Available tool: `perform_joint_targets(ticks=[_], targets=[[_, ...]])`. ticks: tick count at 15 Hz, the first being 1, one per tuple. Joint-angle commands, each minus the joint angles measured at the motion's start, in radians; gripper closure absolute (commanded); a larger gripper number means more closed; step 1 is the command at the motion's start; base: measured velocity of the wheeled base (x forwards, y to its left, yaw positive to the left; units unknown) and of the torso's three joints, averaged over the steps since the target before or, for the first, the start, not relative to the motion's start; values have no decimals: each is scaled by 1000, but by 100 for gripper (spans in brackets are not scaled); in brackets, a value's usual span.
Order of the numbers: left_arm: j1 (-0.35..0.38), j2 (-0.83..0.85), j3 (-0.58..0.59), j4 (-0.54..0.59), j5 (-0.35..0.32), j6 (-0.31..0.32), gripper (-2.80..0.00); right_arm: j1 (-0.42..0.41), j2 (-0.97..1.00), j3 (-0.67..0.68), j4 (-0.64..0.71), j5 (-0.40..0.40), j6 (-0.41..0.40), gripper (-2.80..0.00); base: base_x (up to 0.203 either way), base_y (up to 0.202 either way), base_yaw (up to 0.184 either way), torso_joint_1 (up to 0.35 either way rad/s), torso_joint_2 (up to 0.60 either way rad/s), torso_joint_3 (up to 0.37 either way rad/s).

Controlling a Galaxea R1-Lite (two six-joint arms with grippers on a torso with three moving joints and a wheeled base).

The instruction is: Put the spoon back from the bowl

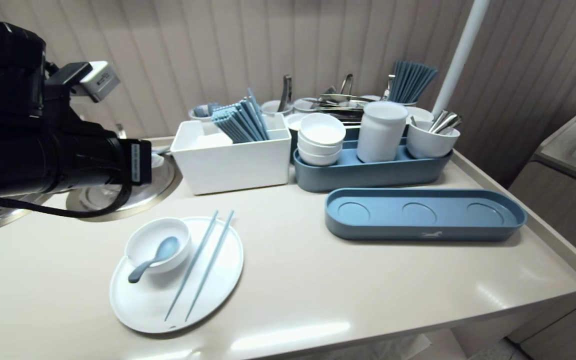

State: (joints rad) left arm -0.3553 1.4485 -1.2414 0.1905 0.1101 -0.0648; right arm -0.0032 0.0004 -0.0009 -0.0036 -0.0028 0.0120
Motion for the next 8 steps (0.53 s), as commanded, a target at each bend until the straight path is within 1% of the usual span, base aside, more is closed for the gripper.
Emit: perform_joint_targets(ticks=[1,8], targets=[[-1,6,0,1,0,-1,0,2,0,1,1,0,0,0,0,208,-1,6,6,2],[-2,47,7,-2,-5,-1,0,2,1,-1,1,0,0,0,0,192,-4,2,3,1]])
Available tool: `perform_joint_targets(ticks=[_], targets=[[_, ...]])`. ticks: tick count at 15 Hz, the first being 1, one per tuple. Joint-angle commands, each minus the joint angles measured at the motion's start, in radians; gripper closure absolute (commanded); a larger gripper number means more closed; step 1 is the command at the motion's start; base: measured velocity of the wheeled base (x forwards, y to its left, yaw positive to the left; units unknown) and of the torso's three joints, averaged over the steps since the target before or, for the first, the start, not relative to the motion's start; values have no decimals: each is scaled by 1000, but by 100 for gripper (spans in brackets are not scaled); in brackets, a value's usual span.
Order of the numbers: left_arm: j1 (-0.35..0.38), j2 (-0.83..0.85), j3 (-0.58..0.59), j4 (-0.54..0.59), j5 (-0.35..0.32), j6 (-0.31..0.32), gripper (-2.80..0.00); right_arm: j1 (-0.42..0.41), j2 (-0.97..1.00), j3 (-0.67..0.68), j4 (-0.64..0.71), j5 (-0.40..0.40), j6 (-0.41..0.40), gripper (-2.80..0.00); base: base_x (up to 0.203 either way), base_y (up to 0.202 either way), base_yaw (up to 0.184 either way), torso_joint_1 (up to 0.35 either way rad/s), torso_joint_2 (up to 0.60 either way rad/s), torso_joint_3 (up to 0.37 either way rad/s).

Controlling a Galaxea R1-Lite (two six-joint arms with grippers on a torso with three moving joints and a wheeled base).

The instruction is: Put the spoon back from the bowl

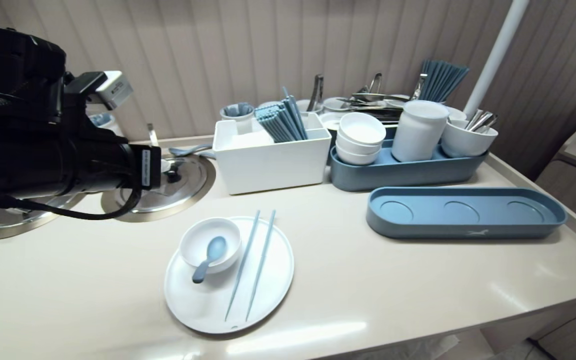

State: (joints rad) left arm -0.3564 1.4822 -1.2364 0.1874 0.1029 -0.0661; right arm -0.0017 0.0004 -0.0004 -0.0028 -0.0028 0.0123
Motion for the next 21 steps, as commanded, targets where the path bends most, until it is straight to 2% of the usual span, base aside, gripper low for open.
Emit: perform_joint_targets(ticks=[1,3,6,8,9,10,12,13,16,18,21], targets=[[-1,23,3,1,-4,-1,0,0,1,-1,0,0,0,0,0,164,0,5,8,0],[-19,58,-1,5,-3,-9,0,0,0,0,0,0,0,0,0,81,5,2,2,4],[-56,91,-46,131,-6,-42,0,0,0,0,0,0,0,0,0,0,0,0,0,0],[-84,118,-123,287,-17,-86,0,0,0,0,0,0,0,0,0,0,0,0,0,0],[-93,130,-186,407,-39,-98,0,0,1,-1,0,0,0,0,0,0,0,0,0,0],[-98,141,-254,518,-83,-113,0,0,0,0,0,0,0,0,0,0,0,0,0,0],[-103,161,-374,736,-217,-137,0,0,1,-1,0,0,0,0,0,0,0,0,0,0],[-104,186,-399,802,-244,-143,0,0,0,0,0,0,0,0,0,0,0,0,0,0],[-110,260,-476,984,-259,-132,0,0,1,-1,0,0,0,0,0,0,0,0,0,0],[-123,344,-517,1064,-270,-107,0,0,0,0,0,0,0,0,0,0,0,0,0,0],[-128,458,-638,1092,-276,-117,0,0,0,-1,0,0,0,0,0,0,0,0,0,0]])
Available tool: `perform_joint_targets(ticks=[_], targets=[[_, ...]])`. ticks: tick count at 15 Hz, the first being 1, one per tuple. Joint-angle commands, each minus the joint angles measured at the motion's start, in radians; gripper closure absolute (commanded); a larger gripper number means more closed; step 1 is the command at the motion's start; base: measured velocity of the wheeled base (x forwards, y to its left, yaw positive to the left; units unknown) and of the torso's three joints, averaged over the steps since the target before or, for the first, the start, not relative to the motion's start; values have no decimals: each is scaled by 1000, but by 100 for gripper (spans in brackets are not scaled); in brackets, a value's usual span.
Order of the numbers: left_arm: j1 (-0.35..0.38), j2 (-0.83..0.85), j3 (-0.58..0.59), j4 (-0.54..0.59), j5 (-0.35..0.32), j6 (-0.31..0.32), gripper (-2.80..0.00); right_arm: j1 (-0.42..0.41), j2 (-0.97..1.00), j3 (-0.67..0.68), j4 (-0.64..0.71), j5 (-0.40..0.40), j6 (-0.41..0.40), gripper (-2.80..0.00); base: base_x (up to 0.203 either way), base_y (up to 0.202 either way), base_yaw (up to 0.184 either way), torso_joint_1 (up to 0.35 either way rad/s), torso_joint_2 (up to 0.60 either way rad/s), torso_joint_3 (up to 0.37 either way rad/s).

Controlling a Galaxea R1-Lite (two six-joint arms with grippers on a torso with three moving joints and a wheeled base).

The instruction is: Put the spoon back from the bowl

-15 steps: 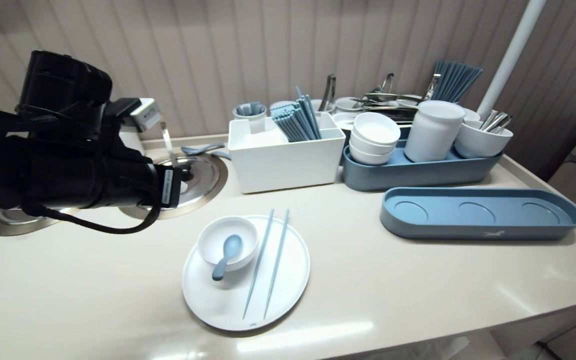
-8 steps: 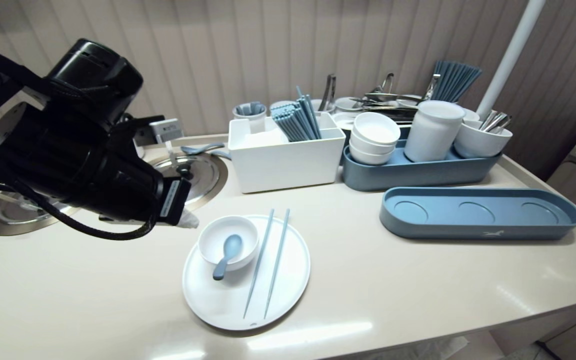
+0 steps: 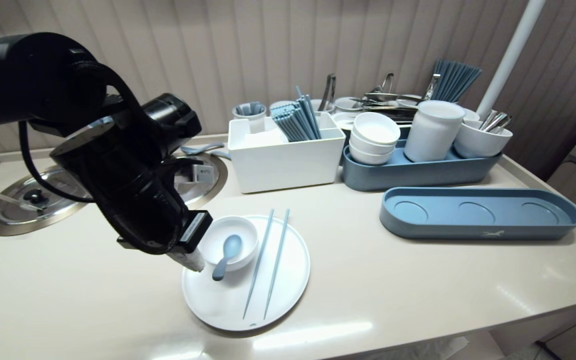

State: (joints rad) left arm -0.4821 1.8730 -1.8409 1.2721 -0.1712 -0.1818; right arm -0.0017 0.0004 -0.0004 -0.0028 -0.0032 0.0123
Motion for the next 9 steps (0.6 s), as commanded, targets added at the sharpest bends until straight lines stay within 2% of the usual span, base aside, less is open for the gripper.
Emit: perform_joint_targets(ticks=[1,5,6,7,9], targets=[[-16,89,-63,17,-2,-6,0,0,1,0,0,0,0,0,0,0,0,0,0,0],[-19,127,-112,25,-6,-10,0,0,0,0,0,0,0,0,0,0,0,0,0,0],[-9,124,-111,26,-31,-10,-172,0,1,0,0,0,0,0,0,0,0,0,0,0],[-3,124,-110,29,-49,-10,-280,0,0,0,1,0,0,0,0,0,0,0,0,0],[-1,124,-110,30,-53,-10,-280,0,1,0,0,0,0,0,0,0,0,0,0,0]])
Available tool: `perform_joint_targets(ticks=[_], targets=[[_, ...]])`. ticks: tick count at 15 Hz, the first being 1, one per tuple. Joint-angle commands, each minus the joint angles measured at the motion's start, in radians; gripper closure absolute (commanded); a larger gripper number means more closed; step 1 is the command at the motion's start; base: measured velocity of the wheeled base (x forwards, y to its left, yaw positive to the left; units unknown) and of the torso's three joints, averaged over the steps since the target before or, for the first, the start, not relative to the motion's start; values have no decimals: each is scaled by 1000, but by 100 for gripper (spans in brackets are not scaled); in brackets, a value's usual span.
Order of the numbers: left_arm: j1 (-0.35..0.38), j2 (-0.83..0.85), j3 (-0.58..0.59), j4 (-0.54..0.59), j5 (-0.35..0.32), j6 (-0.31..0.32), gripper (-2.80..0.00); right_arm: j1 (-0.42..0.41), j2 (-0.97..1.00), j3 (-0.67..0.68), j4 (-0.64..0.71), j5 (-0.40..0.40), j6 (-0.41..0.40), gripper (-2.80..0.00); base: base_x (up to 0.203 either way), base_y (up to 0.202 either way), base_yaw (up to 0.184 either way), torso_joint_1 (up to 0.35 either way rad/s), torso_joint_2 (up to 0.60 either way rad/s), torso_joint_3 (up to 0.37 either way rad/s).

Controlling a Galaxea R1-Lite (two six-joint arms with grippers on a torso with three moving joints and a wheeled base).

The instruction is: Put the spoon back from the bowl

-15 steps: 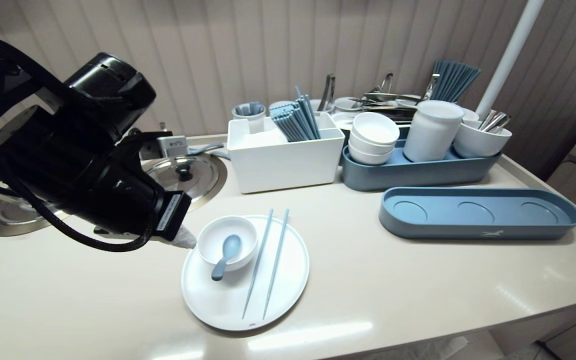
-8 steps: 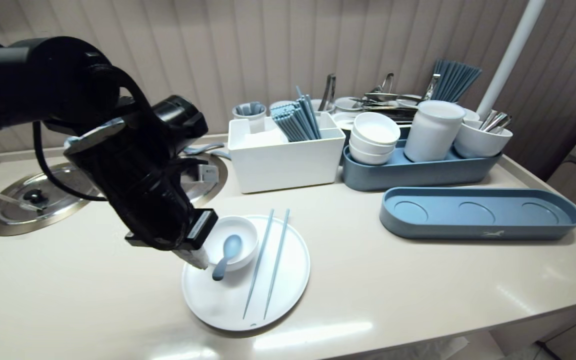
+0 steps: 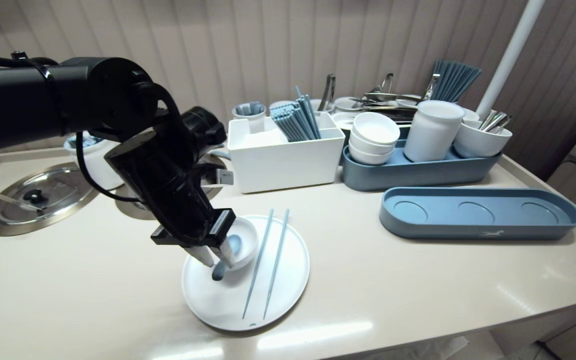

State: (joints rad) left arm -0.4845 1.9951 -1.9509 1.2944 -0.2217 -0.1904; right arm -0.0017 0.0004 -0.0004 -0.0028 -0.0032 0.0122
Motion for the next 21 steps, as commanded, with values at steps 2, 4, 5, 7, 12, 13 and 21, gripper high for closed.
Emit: perform_joint_targets(ticks=[2,4,5,7,12,13,21], targets=[[4,-1,0,10,-1,0,-280,0,1,0,1,0,0,0,0,0,0,0,0,0],[25,17,0,41,-1,3,-280,0,1,0,0,0,0,0,0,0,0,0,0,0],[30,32,1,54,-2,5,-280,0,0,-1,0,0,0,0,0,0,0,0,0,0],[30,67,3,71,-19,5,-280,0,0,0,0,0,0,0,0,0,0,0,0,0],[29,113,3,74,-64,5,-280,0,1,0,0,0,0,0,0,0,0,0,0,0],[29,124,2,71,-64,6,-280,0,1,0,0,0,0,0,0,0,0,0,0,0],[29,151,1,43,-59,3,-280,0,0,0,0,0,0,0,0,0,0,0,0,0]])
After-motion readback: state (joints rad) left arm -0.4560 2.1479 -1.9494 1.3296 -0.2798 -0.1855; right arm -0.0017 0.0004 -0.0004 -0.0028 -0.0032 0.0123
